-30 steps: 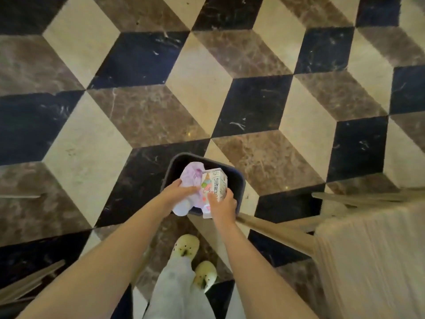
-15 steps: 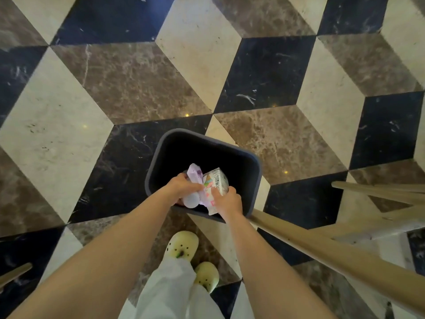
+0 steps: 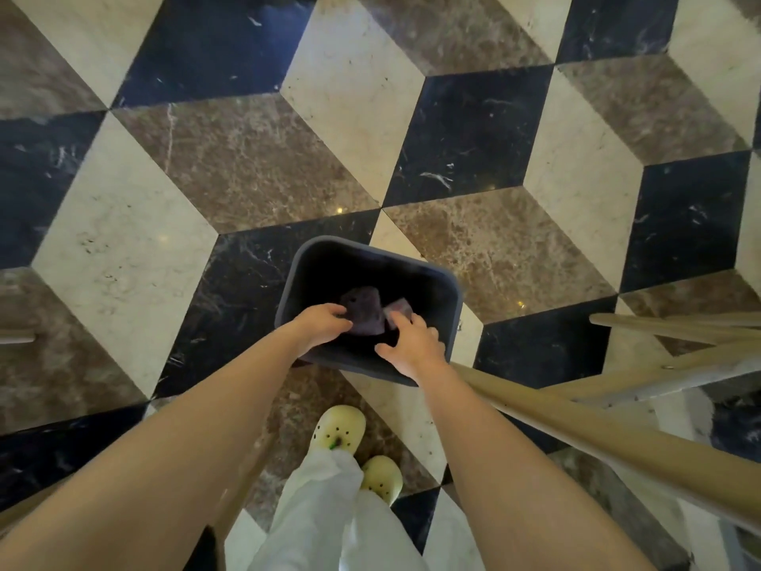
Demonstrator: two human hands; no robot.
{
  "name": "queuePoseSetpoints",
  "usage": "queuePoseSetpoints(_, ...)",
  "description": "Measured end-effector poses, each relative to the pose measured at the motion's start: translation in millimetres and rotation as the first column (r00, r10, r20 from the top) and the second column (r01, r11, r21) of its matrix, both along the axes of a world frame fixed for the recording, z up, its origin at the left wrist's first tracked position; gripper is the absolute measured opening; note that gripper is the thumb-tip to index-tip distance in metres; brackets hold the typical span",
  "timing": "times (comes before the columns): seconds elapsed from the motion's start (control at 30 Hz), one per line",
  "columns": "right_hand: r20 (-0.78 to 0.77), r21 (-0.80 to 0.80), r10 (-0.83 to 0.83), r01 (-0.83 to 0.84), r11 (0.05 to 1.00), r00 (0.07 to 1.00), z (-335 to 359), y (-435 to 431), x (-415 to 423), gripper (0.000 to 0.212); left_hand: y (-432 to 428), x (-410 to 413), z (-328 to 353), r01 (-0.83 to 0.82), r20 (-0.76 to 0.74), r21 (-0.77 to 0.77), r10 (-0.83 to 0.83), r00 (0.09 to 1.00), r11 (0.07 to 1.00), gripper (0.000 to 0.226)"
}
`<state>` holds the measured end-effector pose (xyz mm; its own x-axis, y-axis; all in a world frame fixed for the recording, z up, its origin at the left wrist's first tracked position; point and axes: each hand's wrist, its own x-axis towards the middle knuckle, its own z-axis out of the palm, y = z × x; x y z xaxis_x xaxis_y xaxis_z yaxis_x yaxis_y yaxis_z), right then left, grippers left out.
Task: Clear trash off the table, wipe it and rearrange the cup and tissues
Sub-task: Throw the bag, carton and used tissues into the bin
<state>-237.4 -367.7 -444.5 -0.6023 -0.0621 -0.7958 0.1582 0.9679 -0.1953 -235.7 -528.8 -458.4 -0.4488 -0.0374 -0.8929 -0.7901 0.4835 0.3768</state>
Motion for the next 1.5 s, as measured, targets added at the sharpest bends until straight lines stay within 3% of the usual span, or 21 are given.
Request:
queuePoseSetpoints(0.13, 0.011, -0.004, 0.089, -0.089, 0.996, 0.996, 68, -7, -17, 0.068, -9, -18, 79, 0.05, 0.005, -0.004, -0.05, 0.999, 0.999, 0.04)
queuePoseSetpoints(0.3, 0.029, -0.06, 0.186, -0.184, 0.981, 0.982, 181, -11, -42, 0.077, -16, -32, 198, 0.104, -0.131, -0.046, -0.109, 0.985, 0.994, 0.038)
queuePoseSetpoints(0.53, -0.12, -0.09, 0.2, -0.211, 0.973, 0.973, 346, 28, -43, 0.07, 14, -21, 345, 0.066, -0.204, 0.002, -0.064, 0.977, 0.998, 0.039)
queuePoseSetpoints(0.77, -0.324, -0.279, -0.125, 0.032, 0.96, 0.938, 473, 130, 5, 0.057, 88, -9, 436, 0.13, -0.463, 0.112, -0.065, 0.884, 0.985, 0.039)
queuePoseSetpoints(0.97, -0.365, -0.317, -0.38, 0.271, 0.909, 0.85, 495, 237, 109, 0.049, 186, 46, 458, 0.398, -0.466, 0.176, -0.279, 0.839, 0.9, 0.026)
queuePoseSetpoints(1.1, -0.348, -0.246, -0.506, 0.444, 0.862, 0.789, 483, 289, 183, 0.047, 244, 91, 454, 0.615, -0.457, 0.199, -0.483, 0.747, 0.763, 0.044)
queuePoseSetpoints(1.17, -0.349, -0.204, -0.563, 0.525, 0.826, 0.75, 471, 302, 215, 0.046, 266, 109, 443, 0.668, -0.497, 0.138, -0.533, 0.685, 0.731, 0.046)
queuePoseSetpoints(1.3, -0.377, 0.083, -0.538, 0.606, 0.791, 0.754, 436, 305, 267, 0.044, 286, 125, 415, 0.767, -0.553, -0.089, -0.672, 0.492, 0.635, 0.048)
queuePoseSetpoints(1.4, -0.401, 0.154, -0.523, 0.618, 0.771, 0.752, 410, 296, 291, 0.052, 284, 118, 392, 0.788, -0.543, -0.394, -0.812, 0.216, 0.473, 0.046)
queuePoseSetpoints(1.5, -0.511, 0.103, -0.535, 0.666, 0.739, 0.673, 394, 290, 300, 0.054, 284, 115, 379, 0.765, -0.539, -0.45, -0.823, 0.179, 0.461, 0.029)
